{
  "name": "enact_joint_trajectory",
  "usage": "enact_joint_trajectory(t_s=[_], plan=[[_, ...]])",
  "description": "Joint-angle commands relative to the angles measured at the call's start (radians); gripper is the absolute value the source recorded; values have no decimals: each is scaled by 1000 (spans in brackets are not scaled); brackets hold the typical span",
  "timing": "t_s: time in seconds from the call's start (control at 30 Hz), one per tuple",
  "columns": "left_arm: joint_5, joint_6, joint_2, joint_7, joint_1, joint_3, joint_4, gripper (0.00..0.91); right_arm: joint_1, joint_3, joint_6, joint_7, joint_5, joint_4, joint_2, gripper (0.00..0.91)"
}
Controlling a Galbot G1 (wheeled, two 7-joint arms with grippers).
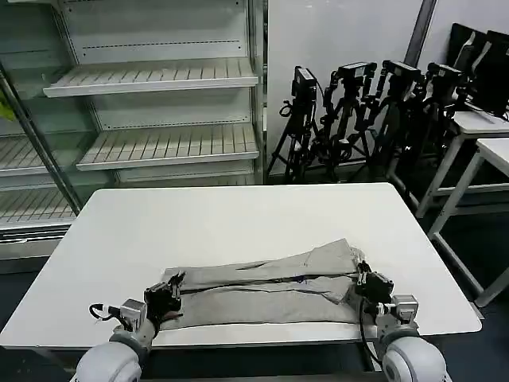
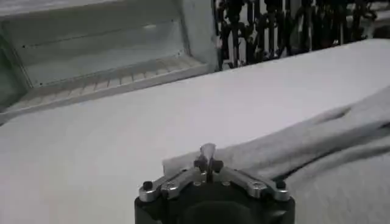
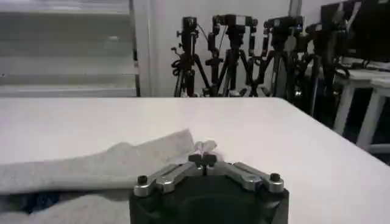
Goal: Fold and organize the clothes.
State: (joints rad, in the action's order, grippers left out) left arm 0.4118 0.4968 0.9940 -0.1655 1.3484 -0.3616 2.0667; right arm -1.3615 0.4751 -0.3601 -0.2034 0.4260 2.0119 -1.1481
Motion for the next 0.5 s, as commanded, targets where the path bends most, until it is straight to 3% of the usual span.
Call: enact_joint_trajectory(t_s=[0.03,0.3,0.5], plan=[[-83,-41,35,10,70,-7,36,907,-98,27,4,4,-18,56,-6,907],[-36,-128,148,-109,151,-88,138,907,-224,93,58,6,-34,192,-17,907],[27,-104,241,-187,171,-110,129,907,-270,117,65,0,-42,226,-35,907]])
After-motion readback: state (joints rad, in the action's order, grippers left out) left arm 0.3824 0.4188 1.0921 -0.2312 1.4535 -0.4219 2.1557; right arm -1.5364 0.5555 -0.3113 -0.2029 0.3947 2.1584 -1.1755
